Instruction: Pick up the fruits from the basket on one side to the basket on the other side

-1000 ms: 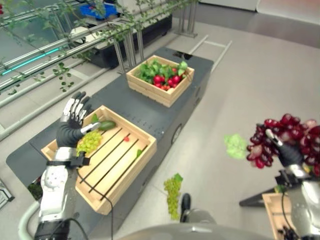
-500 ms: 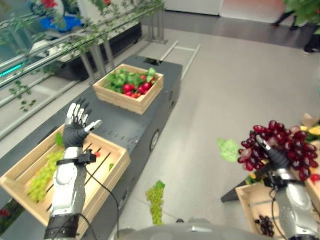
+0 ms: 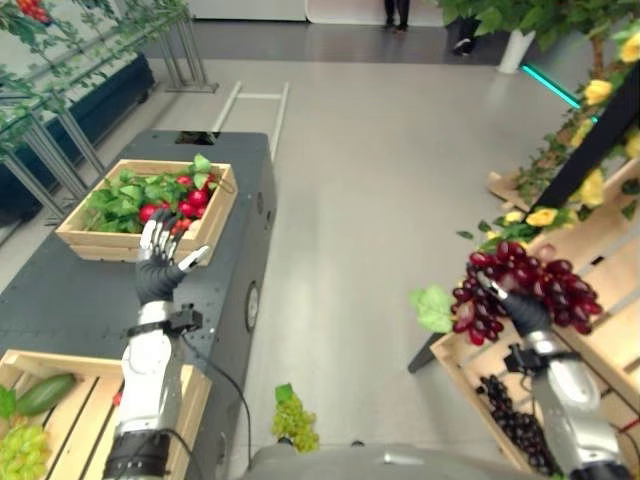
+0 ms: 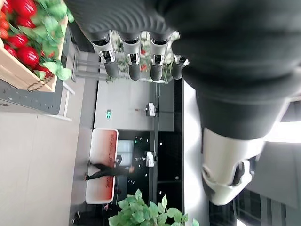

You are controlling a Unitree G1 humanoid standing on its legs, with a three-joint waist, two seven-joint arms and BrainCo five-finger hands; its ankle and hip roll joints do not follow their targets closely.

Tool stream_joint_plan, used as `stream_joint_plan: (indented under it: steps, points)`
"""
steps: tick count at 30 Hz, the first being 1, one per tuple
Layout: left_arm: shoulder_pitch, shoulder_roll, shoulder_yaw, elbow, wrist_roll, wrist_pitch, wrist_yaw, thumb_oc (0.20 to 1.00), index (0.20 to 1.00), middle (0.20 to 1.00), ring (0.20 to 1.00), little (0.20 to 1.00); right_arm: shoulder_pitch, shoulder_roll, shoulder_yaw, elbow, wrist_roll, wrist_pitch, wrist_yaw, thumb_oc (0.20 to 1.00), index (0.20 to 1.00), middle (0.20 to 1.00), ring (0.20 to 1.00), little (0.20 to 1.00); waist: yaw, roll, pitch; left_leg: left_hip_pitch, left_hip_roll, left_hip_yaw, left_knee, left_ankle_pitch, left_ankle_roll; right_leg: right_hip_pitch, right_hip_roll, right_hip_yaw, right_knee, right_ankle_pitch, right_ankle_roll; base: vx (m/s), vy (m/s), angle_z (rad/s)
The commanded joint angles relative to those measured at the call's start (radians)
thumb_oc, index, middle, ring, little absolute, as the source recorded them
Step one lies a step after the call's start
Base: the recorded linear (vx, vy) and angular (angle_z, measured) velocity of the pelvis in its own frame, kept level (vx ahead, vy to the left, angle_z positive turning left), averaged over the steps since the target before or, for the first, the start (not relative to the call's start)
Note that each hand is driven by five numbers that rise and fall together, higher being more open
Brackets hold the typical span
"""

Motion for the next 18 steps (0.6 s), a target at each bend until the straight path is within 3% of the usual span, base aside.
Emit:
stream_joint_plan:
  steps: [1,9,14,15,16,17,18]
  points:
    - [-0.034,0.046,0.026,-0.037,0.048,-0.071,0.017,1.0,1.0,1.0,1.0,1.0,-0.094,-0.03,-0.019,-0.053,-0.031,-0.052,0.006,0.2,0.2,0.2,0.2,0.2,0.016,-0.023,-0.04,-0.012,-0.001,0.055,0.102,-0.09,0.001,0.027,-0.051,0.069,-0.065,0.055,0.11,-0.04,0.148,-0.57]
    - [-0.037,0.045,0.029,-0.048,0.078,-0.083,0.051,1.0,1.0,1.0,1.0,1.0,-0.092,-0.024,-0.024,-0.076,-0.066,-0.052,-0.015,0.2,0.2,0.2,0.2,0.2,-0.015,-0.021,-0.04,-0.008,-0.031,0.149,0.085,-0.113,0.041,-0.062,-0.093,0.165,-0.055,0.115,0.177,-0.09,0.177,-0.46]
    - [-0.053,0.046,0.04,-0.063,0.113,-0.097,0.092,1.0,1.0,1.0,1.0,1.0,-0.067,-0.022,-0.025,-0.09,-0.111,-0.049,-0.02,0.2,0.2,0.2,0.2,0.2,-0.036,-0.029,-0.023,-0.003,-0.063,0.228,0.05,-0.115,0.057,-0.133,-0.134,0.202,-0.063,0.195,0.224,-0.12,0.12,-0.71]
    - [-0.06,0.051,0.044,-0.067,0.119,-0.098,0.102,1.0,1.0,1.0,1.0,1.0,-0.07,-0.022,-0.025,-0.09,-0.119,-0.051,-0.027,0.2,0.2,0.2,0.2,0.2,-0.036,-0.031,-0.014,-0.004,-0.062,0.241,0.046,-0.111,0.054,-0.158,-0.144,0.182,-0.057,0.219,0.225,-0.16,0.074,-0.85]
    - [-0.065,0.059,0.048,-0.069,0.128,-0.098,0.111,1.0,1.0,1.0,1.0,1.0,-0.069,-0.018,-0.028,-0.092,-0.122,-0.051,-0.034,0.2,0.2,0.2,0.2,0.2,-0.026,-0.024,-0.003,-0.007,-0.049,0.253,0.047,-0.115,0.054,-0.171,-0.159,0.108,-0.042,0.192,0.216,-0.27,0.106,-0.98]
    - [-0.091,0.079,0.063,-0.08,0.143,-0.096,0.146,1.0,1.0,1.0,1.0,1.0,-0.076,-0.011,-0.027,-0.089,-0.125,-0.056,-0.053,0.2,0.2,0.2,0.2,0.2,0.014,-0.003,0.003,-0.029,-0.018,0.295,0.055,-0.101,0.045,-0.165,-0.248,-0.161,0.037,0.13,0.163,-0.22,0.084,-0.72]
    - [-0.092,0.079,0.062,-0.08,0.144,-0.095,0.147,1.0,1.0,1.0,1.0,1.0,-0.076,-0.011,-0.027,-0.089,-0.125,-0.056,-0.053,0.2,0.2,0.2,0.2,0.2,0.009,-0.004,0.003,-0.033,-0.019,0.29,0.056,-0.096,0.045,-0.167,-0.251,-0.166,0.037,0.132,0.161,-0.28,0.136,-0.95]
